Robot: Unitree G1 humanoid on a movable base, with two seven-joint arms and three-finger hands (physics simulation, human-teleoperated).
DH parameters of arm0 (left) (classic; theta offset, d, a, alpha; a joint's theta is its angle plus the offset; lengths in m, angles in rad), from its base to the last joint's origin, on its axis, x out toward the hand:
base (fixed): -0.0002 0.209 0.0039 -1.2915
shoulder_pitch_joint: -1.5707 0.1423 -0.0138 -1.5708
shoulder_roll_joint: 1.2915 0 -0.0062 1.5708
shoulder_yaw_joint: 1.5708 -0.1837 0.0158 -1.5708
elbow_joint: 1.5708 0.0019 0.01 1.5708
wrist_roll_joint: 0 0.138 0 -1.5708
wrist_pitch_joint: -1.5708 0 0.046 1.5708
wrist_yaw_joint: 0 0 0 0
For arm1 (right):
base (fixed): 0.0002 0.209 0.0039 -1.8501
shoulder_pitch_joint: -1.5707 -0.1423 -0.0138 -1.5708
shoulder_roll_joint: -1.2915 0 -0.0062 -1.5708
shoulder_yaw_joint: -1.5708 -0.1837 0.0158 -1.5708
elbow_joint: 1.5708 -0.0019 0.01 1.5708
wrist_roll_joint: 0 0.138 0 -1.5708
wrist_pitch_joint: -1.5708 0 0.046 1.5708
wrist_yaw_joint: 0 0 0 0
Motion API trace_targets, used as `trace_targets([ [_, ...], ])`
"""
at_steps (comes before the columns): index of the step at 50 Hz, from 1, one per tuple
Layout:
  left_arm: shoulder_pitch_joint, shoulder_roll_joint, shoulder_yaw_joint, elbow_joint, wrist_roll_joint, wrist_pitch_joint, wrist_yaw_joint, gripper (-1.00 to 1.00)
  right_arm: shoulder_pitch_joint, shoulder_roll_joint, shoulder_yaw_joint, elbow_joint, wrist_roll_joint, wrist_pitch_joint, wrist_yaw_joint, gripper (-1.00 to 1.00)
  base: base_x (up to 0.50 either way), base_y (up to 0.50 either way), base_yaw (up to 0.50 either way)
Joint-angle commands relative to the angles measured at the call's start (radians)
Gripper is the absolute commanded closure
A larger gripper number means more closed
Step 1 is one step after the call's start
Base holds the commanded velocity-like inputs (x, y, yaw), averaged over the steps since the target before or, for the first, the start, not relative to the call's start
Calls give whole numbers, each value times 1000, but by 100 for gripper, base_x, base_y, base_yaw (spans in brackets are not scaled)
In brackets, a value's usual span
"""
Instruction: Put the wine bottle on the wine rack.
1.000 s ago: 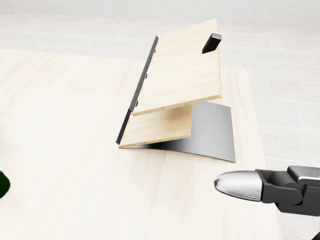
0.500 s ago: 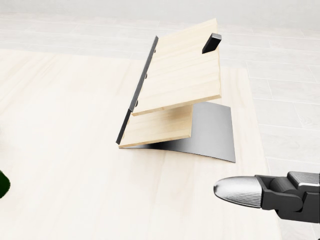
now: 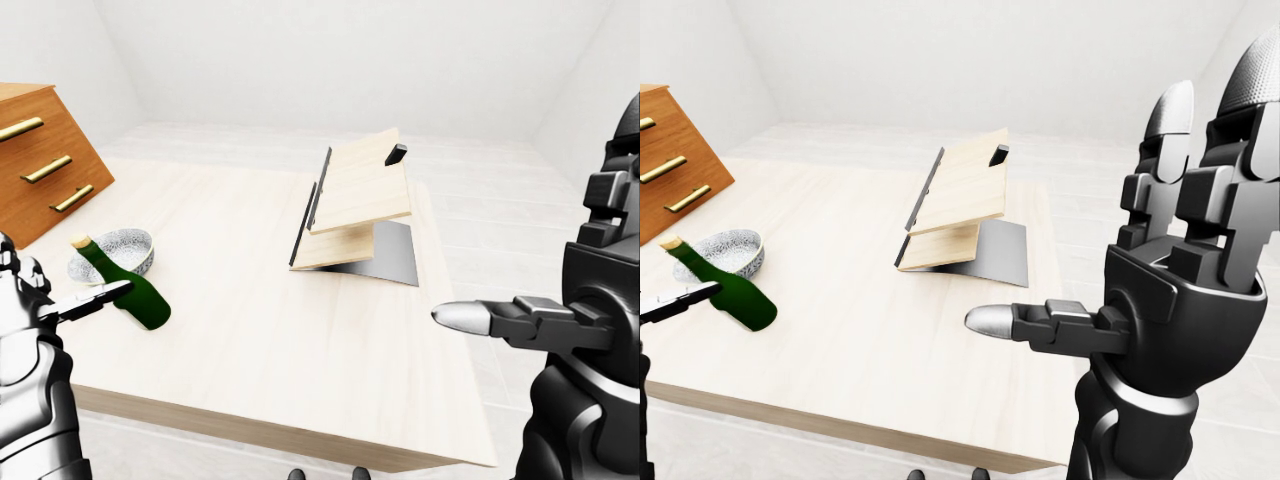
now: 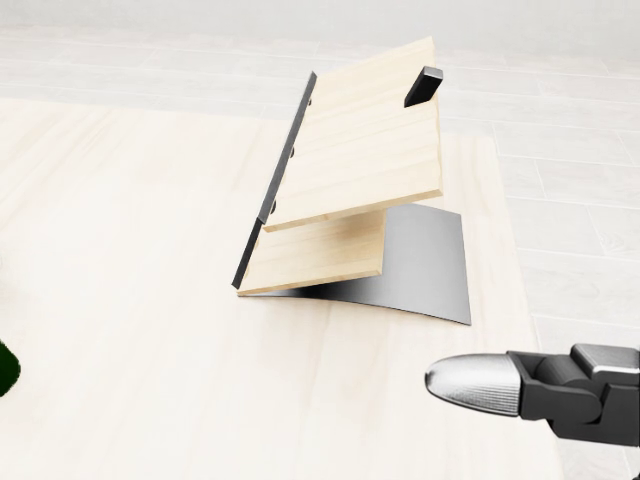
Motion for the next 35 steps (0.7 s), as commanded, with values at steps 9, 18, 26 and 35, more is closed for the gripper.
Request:
trace_targets([
  [9,-44,17,-42,159,4,0,15,-100,-1,0,-3,-2,2,0,2,-100,0,0,0],
  [18,-58,29,-68,193,-6,0,21,-100,-1,1,-1,0,2,0,1,-100,0,0,0],
  [26,-91,34,-99,245,4,0,27,-100,0,0,-4,-4,3,0,1,-100,0,0,0],
  [35,-115,34,-121,282,3,0,39,100,3,0,-9,-7,7,0,3,-100,0,0,0],
])
